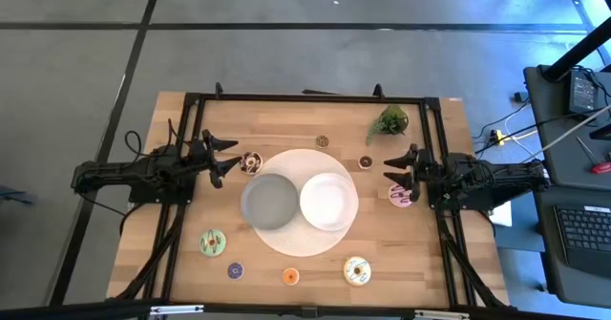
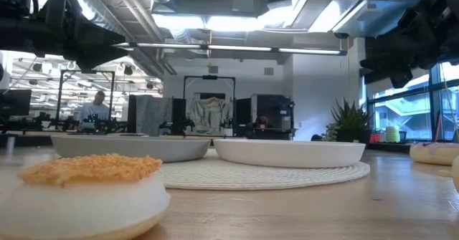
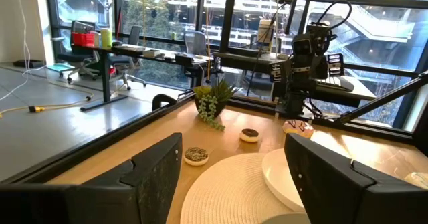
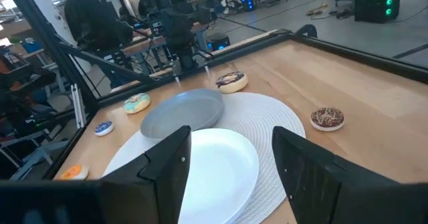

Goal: Pick & Place donuts
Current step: Put the large black donut on the gray plate

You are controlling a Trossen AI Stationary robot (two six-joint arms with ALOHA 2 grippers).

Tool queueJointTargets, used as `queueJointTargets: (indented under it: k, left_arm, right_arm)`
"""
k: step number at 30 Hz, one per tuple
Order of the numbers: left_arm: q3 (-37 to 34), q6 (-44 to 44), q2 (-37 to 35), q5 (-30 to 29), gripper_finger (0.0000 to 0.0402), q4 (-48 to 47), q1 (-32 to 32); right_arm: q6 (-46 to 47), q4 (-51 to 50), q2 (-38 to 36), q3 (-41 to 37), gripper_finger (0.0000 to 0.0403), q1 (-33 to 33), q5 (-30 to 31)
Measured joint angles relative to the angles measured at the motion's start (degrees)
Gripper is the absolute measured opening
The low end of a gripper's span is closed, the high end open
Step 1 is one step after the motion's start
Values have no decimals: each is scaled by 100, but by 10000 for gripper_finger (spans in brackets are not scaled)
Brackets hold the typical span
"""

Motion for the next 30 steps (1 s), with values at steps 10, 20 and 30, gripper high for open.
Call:
queueJointTargets:
  k: [10, 20, 30]
  left_arm:
    - [0, -104, 0, 0, 260, -1, -2]
    - [0, -1424, 2, -9, 260, 113, -13]
    - [341, -1615, 1178, -1236, 251, 88, -9]
  right_arm:
    - [-10, -2, 0, 0, 211, 0, 3]
    - [140, -2, 0, 0, 211, 0, 12]
    - [129, -2, 0, -1, 211, -2, 654]
